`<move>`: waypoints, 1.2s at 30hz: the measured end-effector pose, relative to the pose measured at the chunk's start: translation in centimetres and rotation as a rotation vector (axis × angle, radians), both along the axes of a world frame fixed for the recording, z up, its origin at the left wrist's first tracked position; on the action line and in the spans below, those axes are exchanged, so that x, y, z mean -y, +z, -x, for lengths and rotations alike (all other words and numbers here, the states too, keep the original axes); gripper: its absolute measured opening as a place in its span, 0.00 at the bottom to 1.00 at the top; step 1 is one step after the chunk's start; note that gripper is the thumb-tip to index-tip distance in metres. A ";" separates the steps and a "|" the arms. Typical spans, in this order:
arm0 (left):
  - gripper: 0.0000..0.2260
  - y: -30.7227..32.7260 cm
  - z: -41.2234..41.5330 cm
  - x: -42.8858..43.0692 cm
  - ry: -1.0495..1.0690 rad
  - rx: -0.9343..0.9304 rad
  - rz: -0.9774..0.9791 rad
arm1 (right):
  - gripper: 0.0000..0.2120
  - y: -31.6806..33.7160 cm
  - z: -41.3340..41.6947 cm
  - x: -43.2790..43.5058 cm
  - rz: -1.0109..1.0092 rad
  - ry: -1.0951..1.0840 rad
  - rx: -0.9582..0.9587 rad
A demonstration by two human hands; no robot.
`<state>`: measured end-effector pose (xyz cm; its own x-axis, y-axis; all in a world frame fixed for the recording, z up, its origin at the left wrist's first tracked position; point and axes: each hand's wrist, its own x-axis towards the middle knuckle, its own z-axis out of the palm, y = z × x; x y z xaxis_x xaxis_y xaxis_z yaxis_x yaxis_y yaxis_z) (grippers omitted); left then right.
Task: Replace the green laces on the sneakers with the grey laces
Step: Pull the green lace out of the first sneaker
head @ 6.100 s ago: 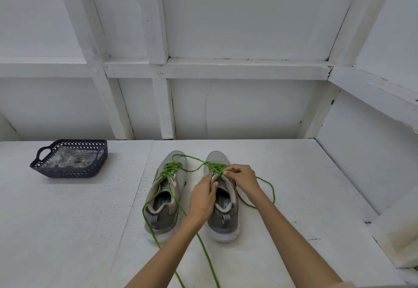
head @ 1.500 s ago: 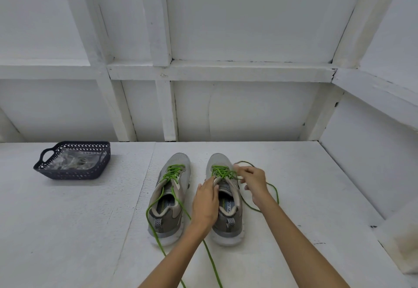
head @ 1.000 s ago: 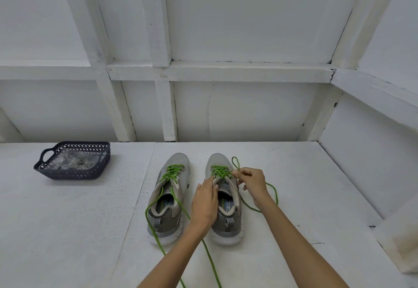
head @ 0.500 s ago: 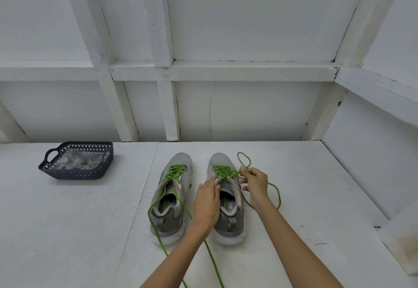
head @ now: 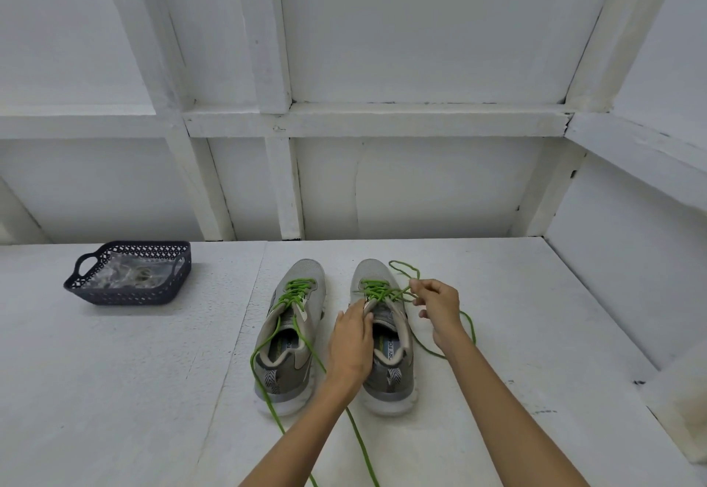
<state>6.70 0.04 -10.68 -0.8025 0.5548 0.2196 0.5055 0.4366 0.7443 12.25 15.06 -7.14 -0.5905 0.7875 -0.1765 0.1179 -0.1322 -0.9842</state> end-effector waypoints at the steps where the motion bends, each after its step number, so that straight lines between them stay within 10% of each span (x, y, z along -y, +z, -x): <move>1: 0.13 0.0 0.0 0.1 0.002 0.001 0.003 | 0.07 0.1 0.0 0.1 0.043 0.037 0.012; 5: 0.12 -0.1 0.1 0.0 -0.003 0.004 0.003 | 0.06 0.3 -0.2 1.0 0.040 0.302 0.088; 21: 0.13 0.0 0.0 0.1 -0.003 0.001 -0.025 | 0.10 0.0 0.6 1.2 -0.056 -0.066 0.050; 26: 0.13 0.0 0.0 0.2 0.005 0.000 -0.030 | 0.14 0.9 0.1 2.0 -0.062 0.216 0.103; 31: 0.13 0.1 0.0 0.1 -0.002 0.019 -0.014 | 0.09 0.3 0.2 1.0 -0.050 -0.104 0.075; 36: 0.15 1.4 0.1 1.1 -0.075 0.099 -0.073 | 0.21 -0.3 -1.9 -0.7 0.049 0.050 0.361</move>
<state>6.64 -1.05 -9.26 -0.7793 0.5991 0.1838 0.4574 0.3433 0.8203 14.13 15.80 -7.41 -0.5207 0.7449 -0.4172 0.4640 -0.1632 -0.8707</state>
